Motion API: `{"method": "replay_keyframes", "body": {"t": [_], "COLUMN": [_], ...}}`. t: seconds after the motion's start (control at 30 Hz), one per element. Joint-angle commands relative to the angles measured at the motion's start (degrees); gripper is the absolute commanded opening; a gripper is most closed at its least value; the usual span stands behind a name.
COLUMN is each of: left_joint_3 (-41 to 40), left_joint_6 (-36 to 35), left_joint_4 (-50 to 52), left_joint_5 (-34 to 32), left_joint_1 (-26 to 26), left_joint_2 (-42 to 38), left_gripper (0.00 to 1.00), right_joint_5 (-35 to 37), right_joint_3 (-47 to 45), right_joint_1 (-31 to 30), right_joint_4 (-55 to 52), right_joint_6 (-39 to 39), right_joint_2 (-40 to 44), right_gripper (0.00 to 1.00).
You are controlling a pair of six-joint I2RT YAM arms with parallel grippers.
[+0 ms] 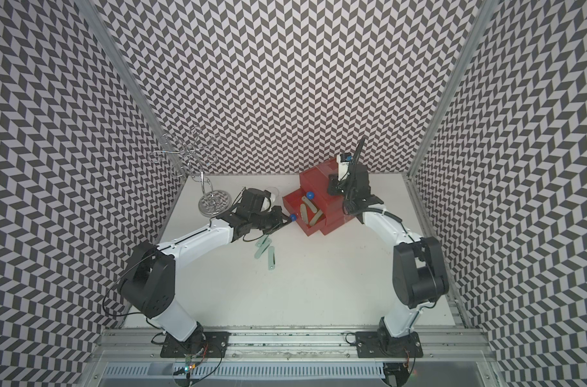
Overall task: Place the fruit knives into the drawer by color
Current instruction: Close the drawer in the storage box.
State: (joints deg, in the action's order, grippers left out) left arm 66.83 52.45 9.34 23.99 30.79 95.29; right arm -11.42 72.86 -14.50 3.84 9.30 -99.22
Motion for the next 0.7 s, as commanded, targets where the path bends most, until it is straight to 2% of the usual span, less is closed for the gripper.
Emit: {"method": "replay_keyframes", "body": {"t": [0.0,0.67], "left_joint_3": [0.2,7.12], "left_joint_6": [0.82,0.14], "left_joint_4": [-5.01,-4.03], "left_joint_5": [1.23,1.37], "left_joint_1": [0.66,2.35], "left_joint_2": [0.86,8.78], "left_gripper": [0.0,0.0], "right_joint_5": [-1.68,-2.03], "right_joint_3": [-7.38,-7.44], "right_joint_1": [-0.44,-0.44], "right_joint_4": [-22.91,-22.91], "right_joint_6": [1.97,2.04], "right_joint_2": [-11.24,-11.27], "right_gripper": [0.0,0.0]}}
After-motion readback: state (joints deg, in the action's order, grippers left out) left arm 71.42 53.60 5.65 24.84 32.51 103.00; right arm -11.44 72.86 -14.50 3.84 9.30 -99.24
